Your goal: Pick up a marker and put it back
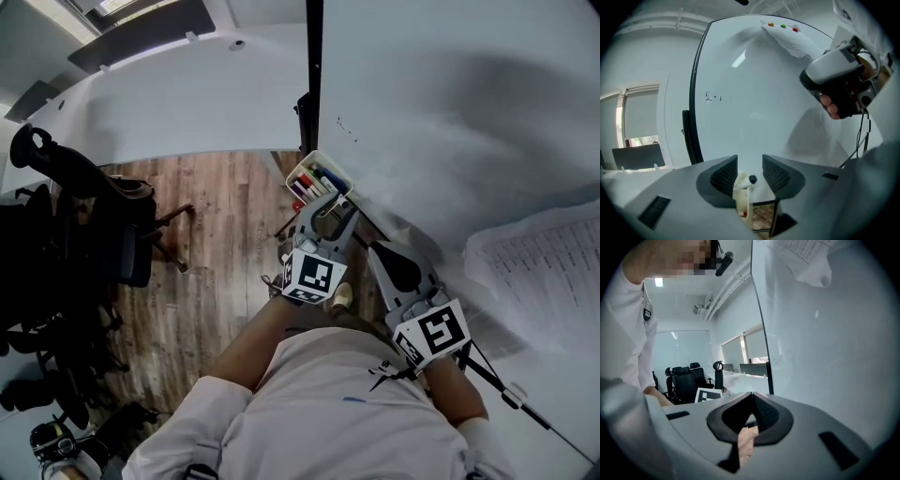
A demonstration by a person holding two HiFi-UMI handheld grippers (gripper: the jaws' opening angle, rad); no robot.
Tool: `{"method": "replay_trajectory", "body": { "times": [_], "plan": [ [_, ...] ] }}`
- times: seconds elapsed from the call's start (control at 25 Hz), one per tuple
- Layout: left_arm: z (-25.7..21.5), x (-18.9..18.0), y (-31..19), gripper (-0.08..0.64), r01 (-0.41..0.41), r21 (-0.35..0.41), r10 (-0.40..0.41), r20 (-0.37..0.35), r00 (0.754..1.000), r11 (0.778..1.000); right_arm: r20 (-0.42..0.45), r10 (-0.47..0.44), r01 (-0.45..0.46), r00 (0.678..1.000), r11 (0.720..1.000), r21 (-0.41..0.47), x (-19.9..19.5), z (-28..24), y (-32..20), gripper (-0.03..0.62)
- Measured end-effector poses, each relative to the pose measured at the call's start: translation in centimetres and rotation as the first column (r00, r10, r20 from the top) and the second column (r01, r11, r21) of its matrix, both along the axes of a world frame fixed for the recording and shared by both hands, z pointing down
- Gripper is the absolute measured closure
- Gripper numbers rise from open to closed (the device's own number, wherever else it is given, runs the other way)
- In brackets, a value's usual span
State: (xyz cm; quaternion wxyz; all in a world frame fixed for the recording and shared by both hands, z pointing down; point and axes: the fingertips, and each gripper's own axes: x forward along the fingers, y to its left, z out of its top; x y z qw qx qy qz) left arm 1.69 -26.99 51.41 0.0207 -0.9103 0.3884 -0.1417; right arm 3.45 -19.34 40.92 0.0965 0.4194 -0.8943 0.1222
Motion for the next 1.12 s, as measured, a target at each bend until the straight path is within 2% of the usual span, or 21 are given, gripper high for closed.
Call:
{"method": "replay_trajectory", "body": {
  "times": [0.32, 0.52, 0.72, 0.88, 1.12],
  "plan": [
    [-3.1, 0.2, 3.1, 0.405, 0.030, 0.007, -0.029, -0.033, 0.999, 1.000, 0.020, -0.056, 0.056, 0.998, 0.998, 0.013, 0.4, -0.1, 1.7, 0.578],
    [-7.2, 0.0, 5.4, 0.405, 0.051, 0.004, -0.050, -0.128, 0.991, 0.999, 0.028, -0.076, 0.075, 0.997, 0.996, 0.041, 0.5, -0.6, 2.4, 0.578],
    [-10.2, -0.7, 7.3, 0.411, 0.077, -0.024, -0.080, -0.191, 0.978, 0.997, 0.045, -0.088, 0.085, 0.995, 0.994, 0.068, 0.5, -1.3, 3.0, 0.578],
    [-12.2, -1.1, 9.1, 0.483, 0.109, -0.054, -0.119, -0.234, 0.965, 0.993, 0.055, -0.116, 0.110, 0.992, 0.990, 0.089, 0.4, -1.9, 3.6, 0.578],
    [-13.2, -1.6, 11.7, 0.535, 0.130, -0.123, -0.161, -0.299, 0.940, 0.984, 0.076, -0.158, 0.150, 0.984, 0.983, 0.109, -0.1, -2.4, 4.9, 0.578]
  ]
}}
